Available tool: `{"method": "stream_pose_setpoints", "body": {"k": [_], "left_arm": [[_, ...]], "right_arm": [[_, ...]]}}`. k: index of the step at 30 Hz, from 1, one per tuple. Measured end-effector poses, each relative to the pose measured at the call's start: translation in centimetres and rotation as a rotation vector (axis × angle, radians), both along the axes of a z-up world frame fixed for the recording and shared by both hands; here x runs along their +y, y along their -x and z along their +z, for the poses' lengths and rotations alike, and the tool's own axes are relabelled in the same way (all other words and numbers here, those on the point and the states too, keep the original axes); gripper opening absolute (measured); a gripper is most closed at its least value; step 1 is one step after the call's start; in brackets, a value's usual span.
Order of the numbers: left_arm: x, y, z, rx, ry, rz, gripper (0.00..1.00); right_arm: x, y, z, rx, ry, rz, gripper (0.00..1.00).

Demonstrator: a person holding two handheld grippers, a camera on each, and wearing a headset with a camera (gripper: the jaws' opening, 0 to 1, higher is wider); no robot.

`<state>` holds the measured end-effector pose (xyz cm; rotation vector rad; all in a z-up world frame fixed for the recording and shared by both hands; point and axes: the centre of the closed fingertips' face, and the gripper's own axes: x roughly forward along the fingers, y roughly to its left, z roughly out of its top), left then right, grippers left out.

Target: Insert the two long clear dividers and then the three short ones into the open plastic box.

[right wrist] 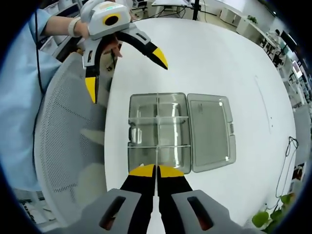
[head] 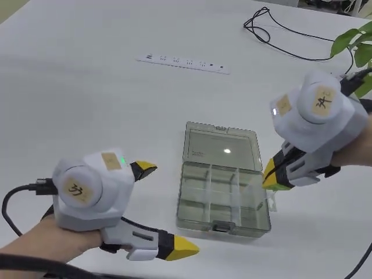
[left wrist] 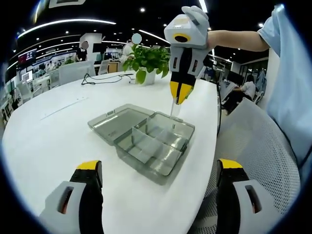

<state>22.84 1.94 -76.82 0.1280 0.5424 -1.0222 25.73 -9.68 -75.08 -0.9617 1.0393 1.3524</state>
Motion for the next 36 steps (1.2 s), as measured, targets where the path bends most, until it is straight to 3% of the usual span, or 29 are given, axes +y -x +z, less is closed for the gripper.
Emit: {"method": "stream_pose_setpoints", "body": {"k": [19, 28, 36], "left_arm": [[0.7, 0.5, -0.5, 0.036, 0.011, 0.02, 0.93], [0.7, 0.5, -0.7, 0.039, 0.015, 0.025, 0.91], [0.6, 0.7, -0.9, 0.047, 0.021, 0.028, 0.9]], "right_arm": [[0.3, -0.2, -1.6, 0.018, 0.038, 0.028, 0.02], [0.3, -0.6, -2.8, 0.034, 0.073, 0.044, 0.02], [0.2, -0.6, -3.8, 0.041, 0.072, 0.037, 0.02]]}}
